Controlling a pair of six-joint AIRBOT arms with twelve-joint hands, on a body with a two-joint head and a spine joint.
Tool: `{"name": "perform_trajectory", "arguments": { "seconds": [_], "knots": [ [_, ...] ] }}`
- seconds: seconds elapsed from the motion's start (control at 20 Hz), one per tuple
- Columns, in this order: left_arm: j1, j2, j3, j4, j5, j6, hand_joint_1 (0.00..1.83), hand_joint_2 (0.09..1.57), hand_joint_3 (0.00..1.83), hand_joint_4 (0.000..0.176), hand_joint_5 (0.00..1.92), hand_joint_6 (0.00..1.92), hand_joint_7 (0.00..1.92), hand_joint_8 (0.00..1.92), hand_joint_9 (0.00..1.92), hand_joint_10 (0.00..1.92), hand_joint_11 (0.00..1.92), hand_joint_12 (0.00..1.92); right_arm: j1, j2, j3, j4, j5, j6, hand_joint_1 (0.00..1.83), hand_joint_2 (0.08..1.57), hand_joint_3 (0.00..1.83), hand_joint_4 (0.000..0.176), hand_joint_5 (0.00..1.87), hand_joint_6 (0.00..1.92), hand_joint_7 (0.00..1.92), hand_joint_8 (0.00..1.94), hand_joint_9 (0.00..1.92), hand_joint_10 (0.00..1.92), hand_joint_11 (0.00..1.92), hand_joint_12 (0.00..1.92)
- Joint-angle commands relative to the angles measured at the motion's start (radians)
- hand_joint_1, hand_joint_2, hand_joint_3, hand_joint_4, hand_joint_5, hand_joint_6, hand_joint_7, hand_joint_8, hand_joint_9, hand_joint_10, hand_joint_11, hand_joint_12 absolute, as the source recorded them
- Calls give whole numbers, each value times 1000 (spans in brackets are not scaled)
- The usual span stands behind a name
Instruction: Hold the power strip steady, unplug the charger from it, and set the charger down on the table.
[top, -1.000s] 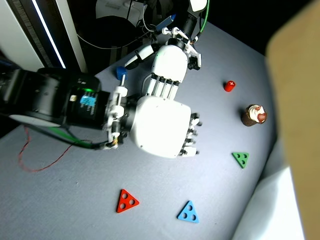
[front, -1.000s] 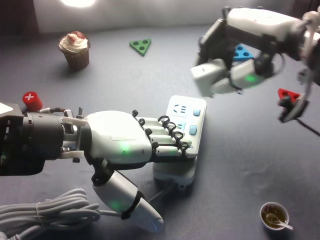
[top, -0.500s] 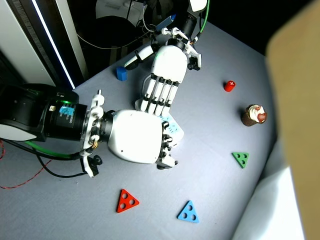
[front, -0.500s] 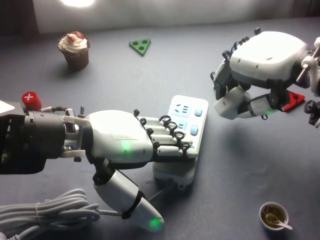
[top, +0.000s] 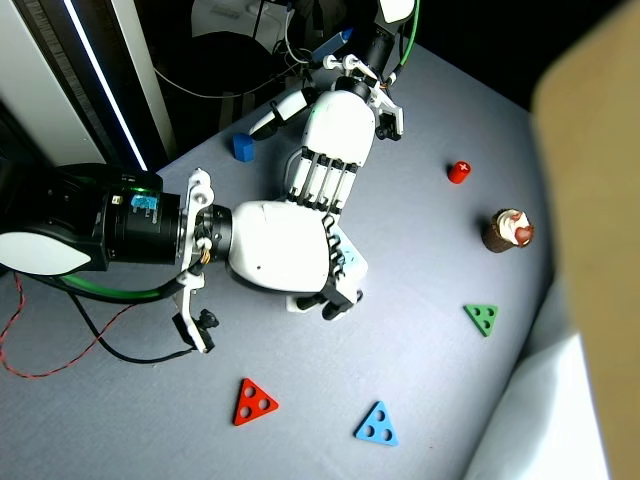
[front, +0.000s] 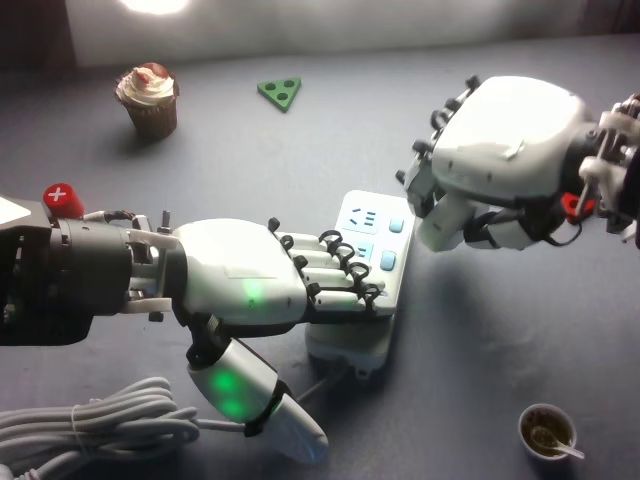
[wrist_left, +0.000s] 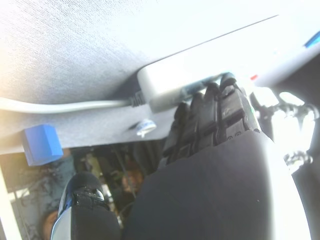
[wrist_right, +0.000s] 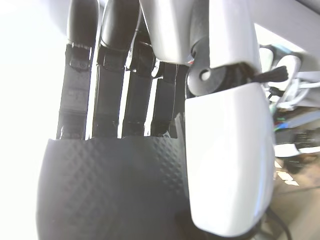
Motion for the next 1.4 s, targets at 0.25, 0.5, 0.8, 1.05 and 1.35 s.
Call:
{"name": "perform_trajectory", "arguments": {
  "seconds": [0.25, 0.5, 0.8, 1.05, 1.35],
  "knots": [
    [0, -9, -3, -2, -34, -8, 0, 925, 1, 0, 0, 0, 0, 0, 0, 0, 12, 5, -15, 10, -9, -1, 137, -76, 1196, 1087, 0, 0, 1011, 906, 1065, 179, 996, 190, 643, 919],
    [-1, -9, -3, 0, -35, -12, 0, 911, 0, 0, 0, 0, 0, 0, 0, 0, 17, 7, -33, 6, -11, -14, 147, -108, 1175, 1089, 2, 0, 1020, 897, 1038, 4, 1028, 0, 630, 850],
    [-6, -7, -3, 7, -35, -22, 0, 918, 0, 0, 0, 0, 0, 0, 0, 0, 0, 0, -51, 5, -25, -19, 152, -114, 1144, 1020, 2, 0, 793, 0, 831, 0, 877, 0, 570, 740],
    [-7, -7, -3, 12, -36, -28, 0, 915, 0, 0, 0, 0, 0, 0, 0, 0, 9, 4, -55, 11, -39, -18, 149, -120, 1031, 975, 0, 0, 561, 0, 606, 0, 637, 0, 415, 597],
    [-10, -8, -4, 12, -38, -29, 0, 911, 0, 0, 0, 0, 0, 0, 0, 0, 10, 4, -56, 28, -60, 44, 129, -100, 734, 933, 0, 0, 134, 0, 175, 0, 217, 0, 129, 368]
  ]
}}
